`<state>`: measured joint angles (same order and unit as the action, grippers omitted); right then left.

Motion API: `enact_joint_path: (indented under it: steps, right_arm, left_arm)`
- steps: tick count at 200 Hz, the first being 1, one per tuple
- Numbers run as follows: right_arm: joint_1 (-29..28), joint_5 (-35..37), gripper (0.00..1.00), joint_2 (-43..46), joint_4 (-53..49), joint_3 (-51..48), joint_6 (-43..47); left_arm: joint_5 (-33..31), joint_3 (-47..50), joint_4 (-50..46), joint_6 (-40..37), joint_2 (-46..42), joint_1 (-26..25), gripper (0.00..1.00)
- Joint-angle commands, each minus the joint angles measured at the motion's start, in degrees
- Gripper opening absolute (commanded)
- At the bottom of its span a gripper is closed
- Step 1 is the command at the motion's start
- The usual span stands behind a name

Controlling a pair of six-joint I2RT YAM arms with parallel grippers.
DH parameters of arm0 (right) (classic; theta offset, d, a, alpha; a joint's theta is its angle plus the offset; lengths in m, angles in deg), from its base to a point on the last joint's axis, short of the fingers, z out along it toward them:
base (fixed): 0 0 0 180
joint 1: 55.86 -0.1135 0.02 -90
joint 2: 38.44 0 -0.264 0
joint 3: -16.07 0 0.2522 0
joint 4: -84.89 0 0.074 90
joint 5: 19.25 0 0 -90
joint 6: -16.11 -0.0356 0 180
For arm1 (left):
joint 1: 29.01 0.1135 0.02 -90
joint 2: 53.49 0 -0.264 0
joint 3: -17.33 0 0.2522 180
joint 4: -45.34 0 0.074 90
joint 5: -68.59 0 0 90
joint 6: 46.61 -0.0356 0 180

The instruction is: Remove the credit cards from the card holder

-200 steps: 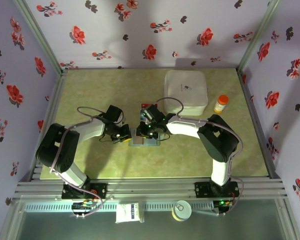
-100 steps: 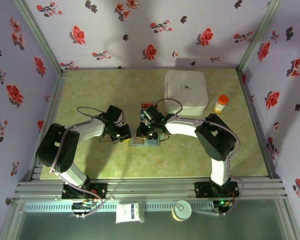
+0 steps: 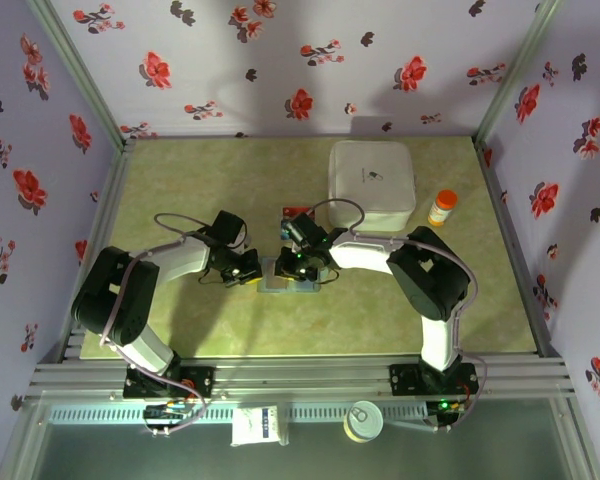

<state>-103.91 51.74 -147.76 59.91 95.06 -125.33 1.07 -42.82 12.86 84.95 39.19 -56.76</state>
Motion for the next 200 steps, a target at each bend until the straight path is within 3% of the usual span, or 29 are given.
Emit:
enact_joint_path:
  steps: [1, 60, 137, 200]
  right_arm:
    - [-0.5, 3.2, 0.23, 0.9, -4.6, 1.2, 1.0]
    - [0.2, 2.7, 0.23, 2.5, -5.3, 0.4, 2.6]
    - [2.5, -2.9, 0.22, 4.5, 6.3, -6.8, 1.2]
    - [4.3, -6.0, 0.22, 5.7, 12.6, -11.8, 0.5]
  left_arm:
    - [-0.8, -0.1, -1.6, -1.4, 0.9, 0.4, 0.04]
    - [-1.0, -0.2, -1.5, -1.7, 1.6, 0.6, 0.03]
    - [-1.4, -0.7, -1.9, -1.8, 0.6, 0.8, 0.03]
    - [-1.8, -1.7, -2.2, 0.3, -5.9, 0.8, 0.04]
